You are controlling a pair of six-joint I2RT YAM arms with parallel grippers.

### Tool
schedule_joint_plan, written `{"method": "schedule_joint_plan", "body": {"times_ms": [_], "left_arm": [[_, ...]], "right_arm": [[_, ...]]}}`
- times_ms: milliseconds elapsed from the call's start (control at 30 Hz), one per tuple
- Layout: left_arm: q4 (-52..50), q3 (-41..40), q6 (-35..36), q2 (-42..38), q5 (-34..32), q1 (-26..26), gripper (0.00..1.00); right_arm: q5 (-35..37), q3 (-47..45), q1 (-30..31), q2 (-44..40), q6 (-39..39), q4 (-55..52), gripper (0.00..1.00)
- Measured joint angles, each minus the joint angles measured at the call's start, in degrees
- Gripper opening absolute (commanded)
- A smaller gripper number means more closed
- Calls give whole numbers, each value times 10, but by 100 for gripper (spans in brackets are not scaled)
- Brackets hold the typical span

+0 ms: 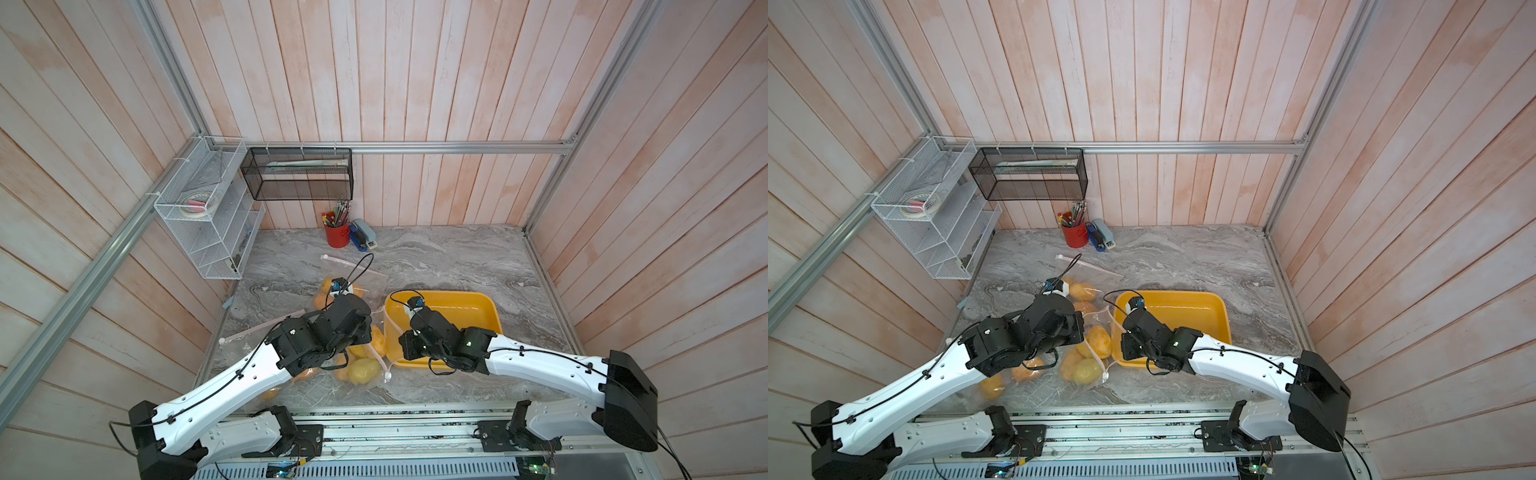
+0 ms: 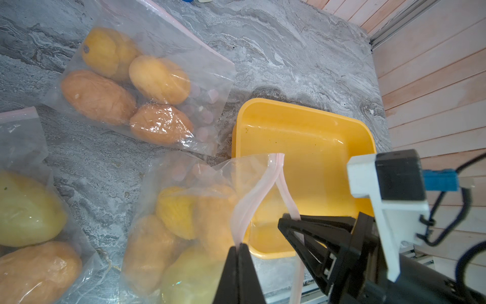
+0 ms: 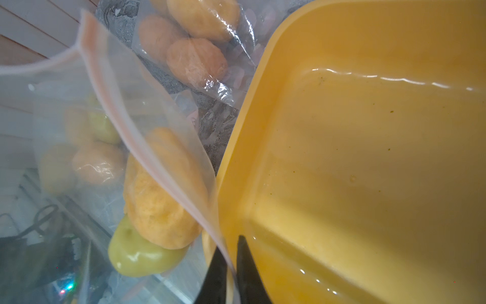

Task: Put the potatoes into a zipper bag and zip it
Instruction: Adjust the zipper food storage bag at the center of the board.

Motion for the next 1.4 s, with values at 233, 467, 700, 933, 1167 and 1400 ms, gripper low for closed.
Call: {"method": "schedule_joint_plan", "body": {"times_ms": [233,467,700,933,1167,1400], "left_arm": [[0,-1,0,-13,-5,0,0],[1,-5,0,-21,-16,1,0],[2,-17,-4,-24,-30,12,0],[2,-26,-30,-23,-52,22,0],[1,-29,-58,-6,-68,31,0],[1,-31,-75,2,-73,46,0]], "right_arm": [[7,40,-3,-2,-13,13,0],[2,118,-3,18,-30,27,0],[0,164,-3,61,-47,27,0],[-6,165,-3,72,-65,28,40],[-9,84,-3,-46,-94,76,65],[50,-157,-5,-252,-135,299,88]]}}
